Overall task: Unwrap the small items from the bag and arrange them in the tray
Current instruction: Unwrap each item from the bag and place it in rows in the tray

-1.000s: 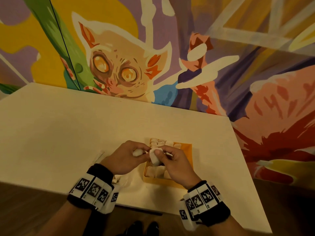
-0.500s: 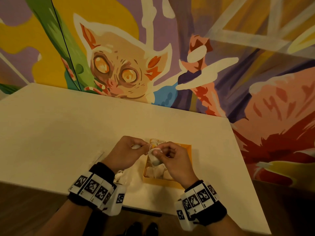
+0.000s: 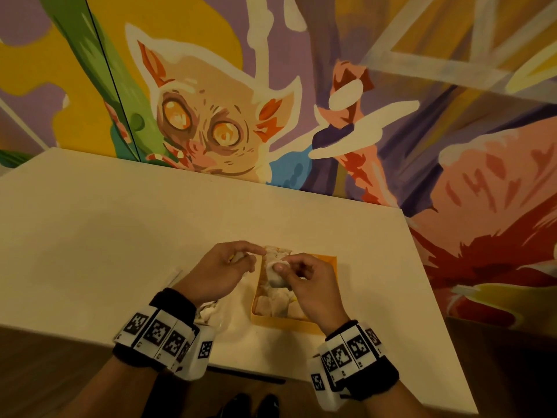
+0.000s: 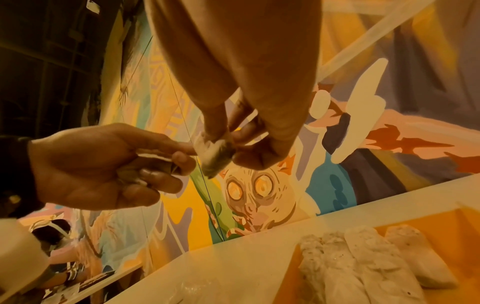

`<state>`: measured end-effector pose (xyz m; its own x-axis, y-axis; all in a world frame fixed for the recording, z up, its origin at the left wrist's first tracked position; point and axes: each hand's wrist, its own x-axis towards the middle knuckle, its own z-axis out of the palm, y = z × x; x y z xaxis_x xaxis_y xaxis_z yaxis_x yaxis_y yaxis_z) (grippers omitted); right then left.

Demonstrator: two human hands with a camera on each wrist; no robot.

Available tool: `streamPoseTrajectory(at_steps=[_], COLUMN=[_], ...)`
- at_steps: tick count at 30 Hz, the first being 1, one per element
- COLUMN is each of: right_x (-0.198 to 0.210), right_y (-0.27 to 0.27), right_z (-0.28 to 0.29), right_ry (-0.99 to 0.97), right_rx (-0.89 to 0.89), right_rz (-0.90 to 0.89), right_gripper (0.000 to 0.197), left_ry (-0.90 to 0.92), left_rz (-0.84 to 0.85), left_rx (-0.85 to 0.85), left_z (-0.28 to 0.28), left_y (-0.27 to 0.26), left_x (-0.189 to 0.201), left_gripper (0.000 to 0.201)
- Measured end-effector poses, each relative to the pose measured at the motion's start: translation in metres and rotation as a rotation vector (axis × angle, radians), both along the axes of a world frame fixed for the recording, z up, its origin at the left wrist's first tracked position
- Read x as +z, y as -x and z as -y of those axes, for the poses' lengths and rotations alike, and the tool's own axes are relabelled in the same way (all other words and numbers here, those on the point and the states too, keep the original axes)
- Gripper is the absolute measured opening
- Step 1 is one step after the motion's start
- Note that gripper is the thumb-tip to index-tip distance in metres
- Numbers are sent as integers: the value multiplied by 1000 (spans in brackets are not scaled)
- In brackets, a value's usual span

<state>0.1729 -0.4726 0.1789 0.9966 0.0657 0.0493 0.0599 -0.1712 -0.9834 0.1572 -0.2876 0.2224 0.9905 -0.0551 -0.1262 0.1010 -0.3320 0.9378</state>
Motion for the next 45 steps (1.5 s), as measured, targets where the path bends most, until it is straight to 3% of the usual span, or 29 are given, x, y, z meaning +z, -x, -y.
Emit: streamPoseTrajectory(at_steps=[4,10,14,18,21,25,29,36,41,45], right_x=[-3,3,5,4,1,-5,-5,-2,-5,-12], right_y=[0,5,5,7,5,-2,-1,-3,-13,-38], right_z=[-1,-1,2,5,4,6,7,10,19,39], right_ry=[-44,-112,-165,-102,-7,40,43,-49,147,307], right_rx=[2,43,43,146,170,59,45,75,81,-59], right_rz=[-21,6,5,81,159,137,118,71,41,-57], right_gripper=[9,14,19,48,37,14,11,11,3,10], left_ry=[-25,-185,-168,-79,-58,-71,-167,-223,-230,-247], left_rz=[201,309,269,178,167,179,224,368,296,107], left_rx=[-3,-119,-146,-146,-169,-170,-47,-26,1,57], left_z=[5,8,11,15,19,21,11,15,26,24], left_y=[3,1,-2,0,4,5,-4,-8,-13,-15], left_x=[-1,-15,-17,-9,4,10,-9,-10,-25,-48], left_gripper=[15,19,20,26,33,38,8,6,9,13])
